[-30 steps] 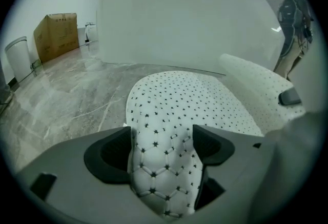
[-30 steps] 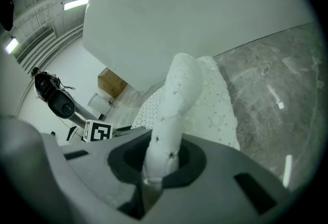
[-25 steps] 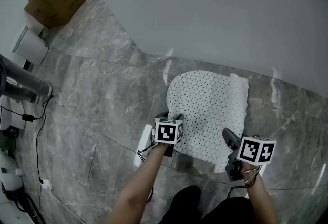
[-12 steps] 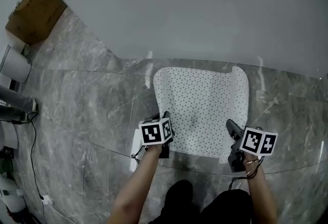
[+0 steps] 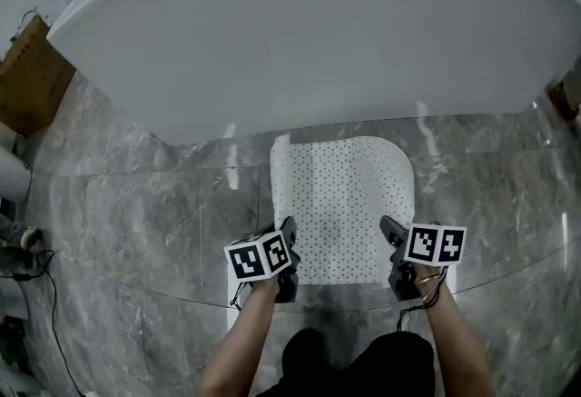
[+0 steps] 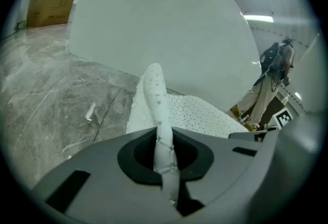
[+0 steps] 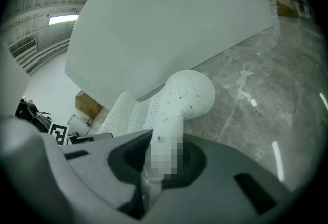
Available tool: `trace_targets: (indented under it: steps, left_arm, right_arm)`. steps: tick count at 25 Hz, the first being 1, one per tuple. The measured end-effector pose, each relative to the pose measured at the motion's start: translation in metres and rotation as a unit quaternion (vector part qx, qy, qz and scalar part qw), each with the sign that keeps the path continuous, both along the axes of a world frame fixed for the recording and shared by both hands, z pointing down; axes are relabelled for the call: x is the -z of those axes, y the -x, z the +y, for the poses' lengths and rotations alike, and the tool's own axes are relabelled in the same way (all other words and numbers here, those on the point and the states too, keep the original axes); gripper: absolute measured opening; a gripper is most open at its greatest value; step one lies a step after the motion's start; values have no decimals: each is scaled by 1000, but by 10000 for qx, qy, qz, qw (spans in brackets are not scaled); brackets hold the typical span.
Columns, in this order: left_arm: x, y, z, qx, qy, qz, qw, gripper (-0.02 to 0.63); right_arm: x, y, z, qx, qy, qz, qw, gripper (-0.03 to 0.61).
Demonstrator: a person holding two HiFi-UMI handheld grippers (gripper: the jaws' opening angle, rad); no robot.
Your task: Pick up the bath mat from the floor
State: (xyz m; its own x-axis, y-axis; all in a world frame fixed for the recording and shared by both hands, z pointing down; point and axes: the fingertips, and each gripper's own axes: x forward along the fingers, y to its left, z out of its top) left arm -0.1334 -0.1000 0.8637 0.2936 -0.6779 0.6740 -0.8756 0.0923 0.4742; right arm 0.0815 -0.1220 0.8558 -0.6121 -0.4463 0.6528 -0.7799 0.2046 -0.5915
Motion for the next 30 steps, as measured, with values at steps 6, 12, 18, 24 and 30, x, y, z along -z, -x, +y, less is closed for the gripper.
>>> trace_targets:
  steps: [6,12,18,24,30]
  left_arm:
    - [19,-27,1,-30,-175,642,9978,18]
    - [28,-29,-3,-95,-280,654,9974,18]
    - [39,-12,4,-46,-440,547,9975,18]
    - [64,15,2,199,-521,636,9964,18]
    - [105,31,8,321,-115,285,9990,18]
  right_arm:
    - [-6,-3,-1,49,66,177,9998,29]
    - [-1,-3,-2,12,62,27,10000,29]
    - [15,3,1,38,54,-306,9995,29]
    - [30,6,1,-50,27,-358,9993,29]
    - [58,5,7,-385,369,-210,9984,29]
